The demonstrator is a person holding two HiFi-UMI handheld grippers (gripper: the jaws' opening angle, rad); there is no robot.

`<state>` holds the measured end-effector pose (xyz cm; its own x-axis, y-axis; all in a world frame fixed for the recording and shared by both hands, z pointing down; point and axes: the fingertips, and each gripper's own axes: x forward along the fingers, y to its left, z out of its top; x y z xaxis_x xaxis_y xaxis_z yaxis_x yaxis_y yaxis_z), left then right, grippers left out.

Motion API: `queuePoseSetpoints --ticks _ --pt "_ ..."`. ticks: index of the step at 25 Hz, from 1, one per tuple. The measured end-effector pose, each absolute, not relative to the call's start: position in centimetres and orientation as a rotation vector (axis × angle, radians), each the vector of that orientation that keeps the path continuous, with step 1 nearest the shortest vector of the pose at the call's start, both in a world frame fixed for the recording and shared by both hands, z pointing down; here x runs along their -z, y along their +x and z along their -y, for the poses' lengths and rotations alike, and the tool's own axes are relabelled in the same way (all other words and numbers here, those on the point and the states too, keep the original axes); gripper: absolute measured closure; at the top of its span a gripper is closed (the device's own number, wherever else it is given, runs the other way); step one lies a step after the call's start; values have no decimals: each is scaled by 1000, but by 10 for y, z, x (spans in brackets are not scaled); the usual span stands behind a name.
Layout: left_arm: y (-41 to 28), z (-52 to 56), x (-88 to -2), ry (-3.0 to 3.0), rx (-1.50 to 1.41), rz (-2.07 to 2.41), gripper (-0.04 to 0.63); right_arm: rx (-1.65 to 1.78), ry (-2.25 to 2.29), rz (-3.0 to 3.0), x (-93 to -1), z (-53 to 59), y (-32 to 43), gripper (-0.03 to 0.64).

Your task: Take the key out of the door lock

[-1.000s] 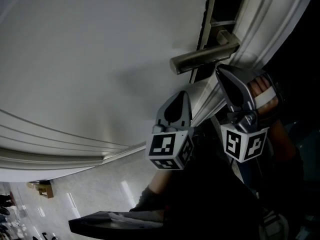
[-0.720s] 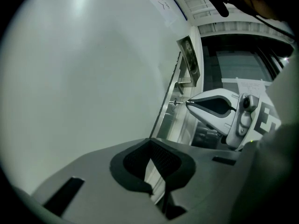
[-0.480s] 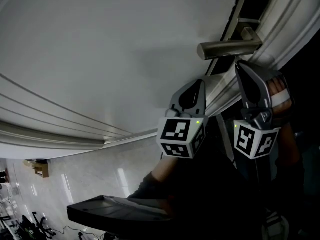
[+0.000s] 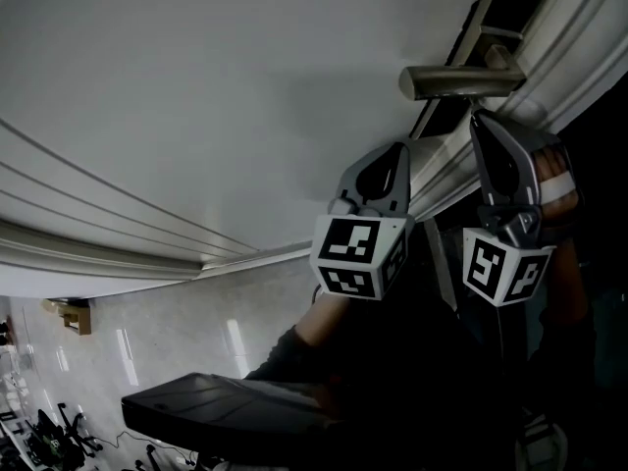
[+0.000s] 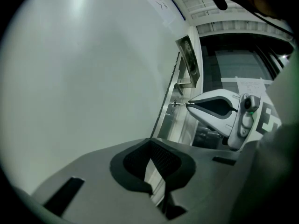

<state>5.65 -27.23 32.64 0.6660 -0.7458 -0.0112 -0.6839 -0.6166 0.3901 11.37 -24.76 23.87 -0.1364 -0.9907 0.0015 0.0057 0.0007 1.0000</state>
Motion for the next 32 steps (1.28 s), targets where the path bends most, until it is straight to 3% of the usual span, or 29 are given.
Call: queuePoseSetpoints --ticks 32 --pt "58 271 -336 2479 244 1106 595 1315 1148 1310 -241 245 115 604"
